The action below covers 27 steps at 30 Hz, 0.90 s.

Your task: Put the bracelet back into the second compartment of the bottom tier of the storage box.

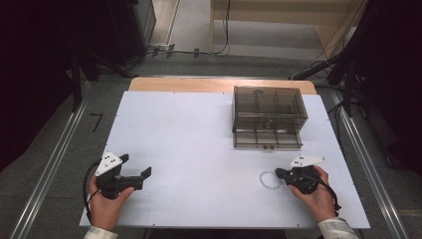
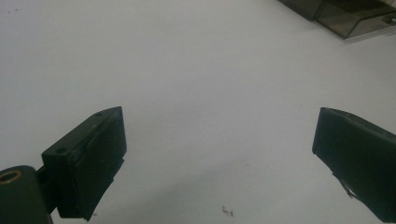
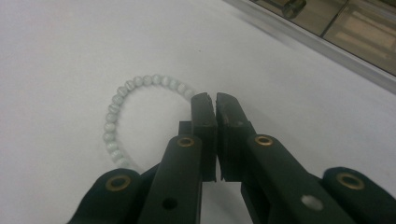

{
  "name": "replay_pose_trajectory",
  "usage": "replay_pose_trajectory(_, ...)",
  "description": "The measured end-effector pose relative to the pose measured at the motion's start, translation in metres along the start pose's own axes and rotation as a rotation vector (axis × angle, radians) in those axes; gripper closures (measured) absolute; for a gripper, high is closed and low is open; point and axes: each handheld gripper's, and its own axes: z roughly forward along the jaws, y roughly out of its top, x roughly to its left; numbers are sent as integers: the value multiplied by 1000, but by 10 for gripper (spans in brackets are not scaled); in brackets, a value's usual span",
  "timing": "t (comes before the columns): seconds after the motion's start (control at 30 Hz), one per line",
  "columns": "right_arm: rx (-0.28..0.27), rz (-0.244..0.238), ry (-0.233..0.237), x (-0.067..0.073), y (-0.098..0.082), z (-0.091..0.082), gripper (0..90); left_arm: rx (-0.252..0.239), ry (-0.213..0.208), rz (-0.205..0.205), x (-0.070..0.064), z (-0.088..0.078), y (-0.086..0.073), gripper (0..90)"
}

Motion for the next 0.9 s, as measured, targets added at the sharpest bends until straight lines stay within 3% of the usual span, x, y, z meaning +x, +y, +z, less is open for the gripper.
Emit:
replay_pose_trajectory(0.33, -62, 34, 13, -4, 4, -10, 849, -2, -1, -4, 0, 1, 0, 36)
replay_pose_trajectory(0.43, -102, 46, 21, -5, 8, -14, 849, -3, -2, -5, 0, 1, 0, 36)
replay_pose_trajectory(0.9, -196, 53, 48, 1, 25, -23, 850, -4, -4, -4, 0, 1, 0, 37)
